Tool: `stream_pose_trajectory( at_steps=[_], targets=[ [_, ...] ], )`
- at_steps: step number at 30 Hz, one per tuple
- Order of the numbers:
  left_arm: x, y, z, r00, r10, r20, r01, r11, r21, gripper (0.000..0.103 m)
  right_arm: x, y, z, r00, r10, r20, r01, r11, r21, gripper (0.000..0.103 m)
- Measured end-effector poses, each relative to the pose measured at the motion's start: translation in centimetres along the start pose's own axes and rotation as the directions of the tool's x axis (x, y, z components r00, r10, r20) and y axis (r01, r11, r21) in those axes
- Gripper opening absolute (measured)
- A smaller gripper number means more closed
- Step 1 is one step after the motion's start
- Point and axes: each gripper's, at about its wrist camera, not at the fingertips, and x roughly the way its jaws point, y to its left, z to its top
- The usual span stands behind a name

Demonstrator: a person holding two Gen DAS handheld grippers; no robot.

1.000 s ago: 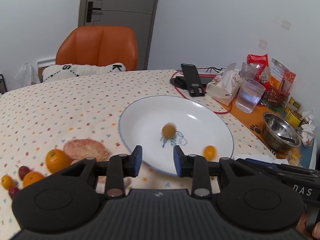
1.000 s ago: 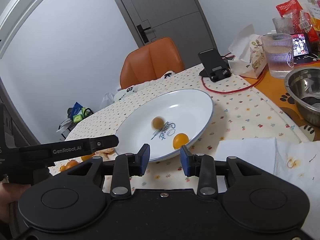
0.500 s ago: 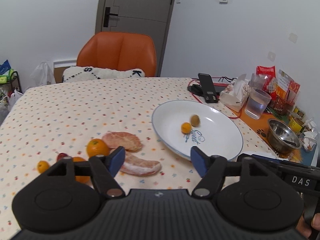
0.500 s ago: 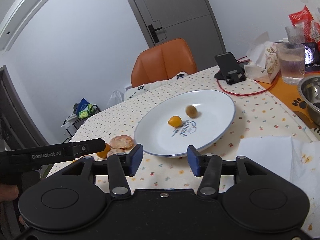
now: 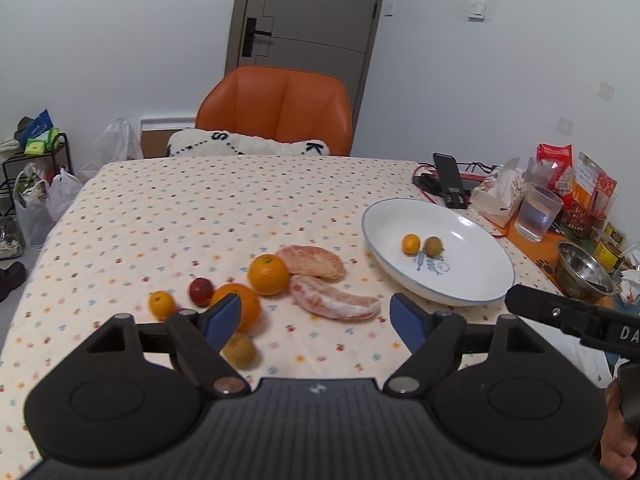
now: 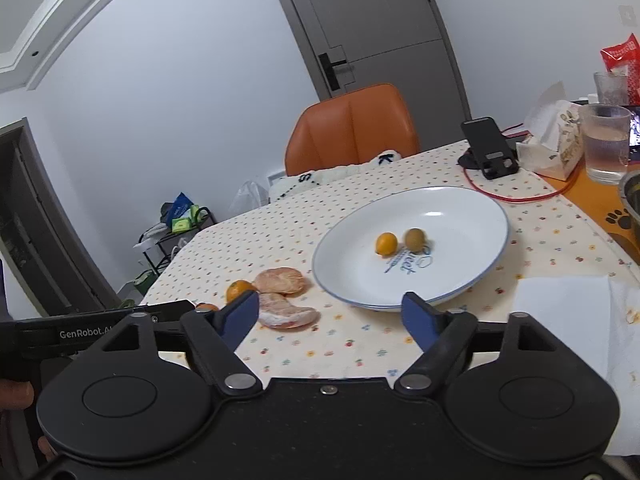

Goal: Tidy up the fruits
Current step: 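Lower the kiwi into the white plate and open the left tool while the right tool withdraws, then move both tools back toward the remaining fruits on the tablecloth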

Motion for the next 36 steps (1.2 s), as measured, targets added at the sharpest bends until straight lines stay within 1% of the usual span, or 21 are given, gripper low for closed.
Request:
stream_pose_trajectory(
  at_steps=[4, 6, 9, 13, 20, 30, 35, 36],
  targets=[
    [-0.8, 0.8, -0.4, 1.000, 0.012, 0.012, -0.012, 1.000, -0.007, 0.090, -0.2, 1.5, -0.3, 1.000, 0.021, 0.007, -0.021, 0.999, -0.039, 0.092],
    [-1.2, 1.2, -0.7, 1.000, 0.016, 0.015, -0.016, 1.000, -0.003, 0.090, -0.3, 2.0, -0.4, 0.999, 0.034, 0.007, -0.033, 0.998, -0.047, 0.095],
    [-1.7, 1.7, -1.1, 1.000, 0.021, 0.018, -0.021, 1.000, 0.002, 0.090, -0.1, 2.7, -0.6, 0.999, 0.045, -0.003, -0.045, 0.998, -0.050, 0.097],
    [-2.0, 2.8, -1.5, 0.999, 0.039, 0.016, -0.039, 0.999, -0.001, 0.091, 0.2, 3.5, -0.8, 0.998, 0.055, -0.013, -0.055, 0.997, -0.051, 0.097],
    [-2.4, 5.0, -2.1, 0.998, 0.057, 0.006, -0.056, 0.997, -0.043, 0.091, 0.9, 4.6, -1.2, 0.997, 0.070, -0.033, -0.072, 0.996, -0.055, 0.098],
    [-2.2, 6.9, -2.5, 0.998, 0.065, 0.007, -0.064, 0.995, -0.072, 0.090, 2.2, 5.8, -1.5, 0.994, 0.087, -0.059, -0.091, 0.993, -0.073, 0.097],
    [-1.8, 7.6, -2.5, 0.997, 0.072, 0.016, -0.070, 0.993, -0.091, 0.086, 2.9, 6.2, -1.6, 0.993, 0.093, -0.073, -0.099, 0.992, -0.083, 0.095],
    [-1.7, 7.7, -2.6, 0.997, 0.072, 0.015, -0.070, 0.993, -0.094, 0.084, 3.1, 6.3, -1.7, 0.993, 0.094, -0.076, -0.100, 0.991, -0.083, 0.094]
  ],
)
